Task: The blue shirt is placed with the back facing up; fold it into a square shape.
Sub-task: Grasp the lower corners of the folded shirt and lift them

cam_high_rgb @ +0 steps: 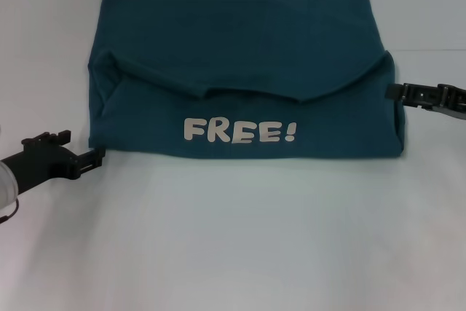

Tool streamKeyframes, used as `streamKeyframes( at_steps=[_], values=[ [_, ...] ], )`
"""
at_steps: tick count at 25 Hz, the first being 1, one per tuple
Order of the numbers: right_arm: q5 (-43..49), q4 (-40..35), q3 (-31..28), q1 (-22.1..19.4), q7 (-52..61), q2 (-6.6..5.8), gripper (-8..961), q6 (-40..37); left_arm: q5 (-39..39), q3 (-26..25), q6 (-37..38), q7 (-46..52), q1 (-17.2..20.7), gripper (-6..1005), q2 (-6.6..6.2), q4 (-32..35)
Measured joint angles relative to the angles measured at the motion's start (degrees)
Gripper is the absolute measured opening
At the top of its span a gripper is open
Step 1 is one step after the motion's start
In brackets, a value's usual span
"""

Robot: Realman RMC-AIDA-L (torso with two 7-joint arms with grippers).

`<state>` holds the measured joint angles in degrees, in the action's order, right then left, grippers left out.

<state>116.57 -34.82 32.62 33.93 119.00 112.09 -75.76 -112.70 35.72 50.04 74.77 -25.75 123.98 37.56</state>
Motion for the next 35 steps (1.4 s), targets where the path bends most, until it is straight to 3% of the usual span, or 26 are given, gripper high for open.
streamKeyframes(
  at_steps=[23, 35],
  values=[
    [-0.3, 0.6, -0.4, -0.1, -0.1, 0.49, 677, 2.2, -0.1, 5.8, -5.6, -1.6, -2.3, 738, -0.05, -1.3],
    [-0.1, 0.6, -0.5, -0.3, -0.1, 0.32, 673, 2.2, -0.1, 7.1, -7.2, -0.3, -2.7, 473, 0.03, -1.1]
  ],
)
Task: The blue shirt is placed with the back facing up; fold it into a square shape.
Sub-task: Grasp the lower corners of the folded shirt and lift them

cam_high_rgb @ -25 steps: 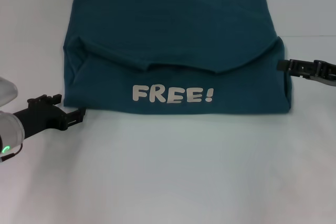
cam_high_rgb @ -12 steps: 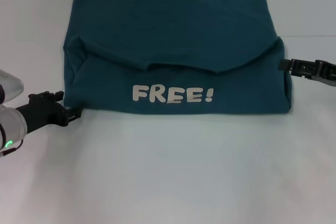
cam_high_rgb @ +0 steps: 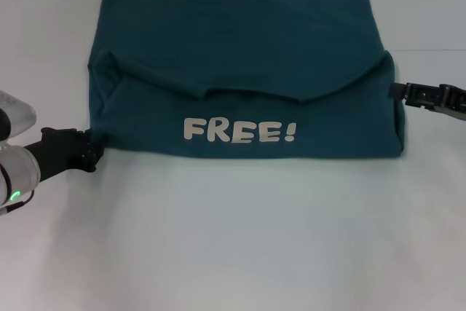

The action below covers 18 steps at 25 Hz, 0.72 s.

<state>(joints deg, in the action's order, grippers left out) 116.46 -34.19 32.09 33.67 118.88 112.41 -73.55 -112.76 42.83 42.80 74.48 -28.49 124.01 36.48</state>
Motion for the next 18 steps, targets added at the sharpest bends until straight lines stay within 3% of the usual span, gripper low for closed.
streamKeyframes(
  at_steps=[4, 7, 13, 18],
  values=[
    [0.1, 0.0, 0.4, -0.4, 0.1, -0.34, 672, 0.0, 0.0, 0.0, 0.0, 0.1, 0.0, 285, 0.01, 0.1],
    [1.0, 0.0, 0.4, -0.7, 0.1, -0.55, 671, 0.0, 0.0, 0.1, 0.2, 0.1, 0.0, 90, 0.01, 0.1],
    [7.0, 0.0, 0.7, 0.0, 2.9, -0.96, 670, 0.7, 0.0, 0.2, 0.6, 0.2, 0.0, 2, 0.01, 0.2],
    [10.9, 0.1, 1.6, 1.2, 3.7, 0.29, 667, 4.0, 0.0, 0.1, 1.2, 0.2, 0.0, 2, 0.01, 0.3]
  ],
)
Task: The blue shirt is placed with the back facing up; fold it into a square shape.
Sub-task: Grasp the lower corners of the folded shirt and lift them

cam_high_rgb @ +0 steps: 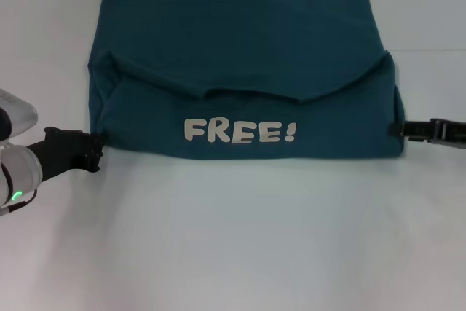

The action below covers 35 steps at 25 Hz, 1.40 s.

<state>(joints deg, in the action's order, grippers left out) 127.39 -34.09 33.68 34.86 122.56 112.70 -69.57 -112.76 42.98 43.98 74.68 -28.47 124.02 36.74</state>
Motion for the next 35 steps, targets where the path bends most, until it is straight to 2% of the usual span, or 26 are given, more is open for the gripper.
streamKeyframes(
  at_steps=[5, 20, 29, 35],
  values=[
    [2.9, 0.0, 1.1, 0.6, 1.2, 1.36, 656, 4.2, 0.0, 0.0, 0.1, 0.3, 0.0, 2, 0.0, 0.2],
    [3.1, 1.8, 1.4, 1.8, 0.2, 3.02, 622, 9.5, 0.0, 0.0, 0.1, 0.5, -0.2, 3, 0.0, 0.2],
    [3.2, 3.4, 4.0, 3.0, 0.1, 3.13, 602, 10.9, 0.0, 0.0, 0.1, 0.6, -0.5, 3, 0.0, 0.1],
    [3.0, 2.9, 3.8, 2.1, -0.4, 3.11, 391, 10.7, 0.0, 0.0, 0.1, 1.1, -0.4, 3, 0.0, 0.1]
  ],
)
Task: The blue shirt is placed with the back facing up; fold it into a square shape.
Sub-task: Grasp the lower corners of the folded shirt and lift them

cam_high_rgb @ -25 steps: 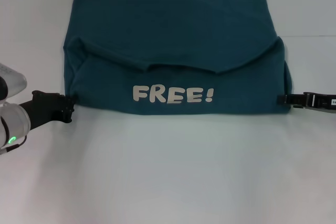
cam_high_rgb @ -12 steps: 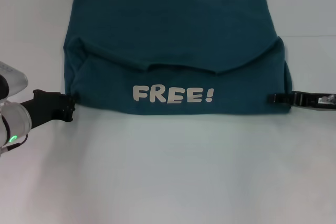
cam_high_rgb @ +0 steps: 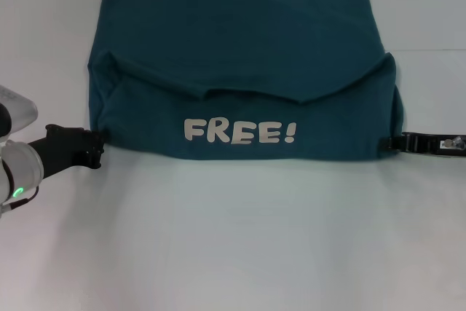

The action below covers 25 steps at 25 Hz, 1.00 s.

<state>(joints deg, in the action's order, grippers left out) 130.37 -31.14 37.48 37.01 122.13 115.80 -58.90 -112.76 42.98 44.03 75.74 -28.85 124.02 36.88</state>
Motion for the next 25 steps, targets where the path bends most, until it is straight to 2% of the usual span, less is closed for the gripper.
streamKeyframes(
  at_steps=[5, 13, 15, 19, 25],
  values=[
    [-0.1, 0.0, -0.2, -0.1, -1.2, -0.3, 125, -0.3, 0.0, 0.0, 3.1, 2.3, 1.0, 3, 0.0, 1.5],
    [-0.3, -2.7, -0.4, -1.1, -3.7, -0.79, 11, -4.2, 0.0, -0.2, 13.7, 9.8, 5.2, 3, 0.36, 8.3],
    [-0.4, -4.2, -0.4, -2.0, -4.0, -0.87, 11, -5.7, 0.0, -0.3, 16.8, 11.4, 6.3, 3, 0.34, 9.8],
    [-0.4, -8.0, -0.4, -4.5, -4.7, -0.94, 11, -10.8, 0.0, -0.5, 22.5, 14.6, 8.9, 3, 0.36, 13.0],
    [-0.6, -13.3, -0.5, -9.9, -8.8, -0.2, 11, -19.4, 0.0, -2.7, 30.7, 18.1, 13.1, 3, 0.41, 16.4]
  ],
)
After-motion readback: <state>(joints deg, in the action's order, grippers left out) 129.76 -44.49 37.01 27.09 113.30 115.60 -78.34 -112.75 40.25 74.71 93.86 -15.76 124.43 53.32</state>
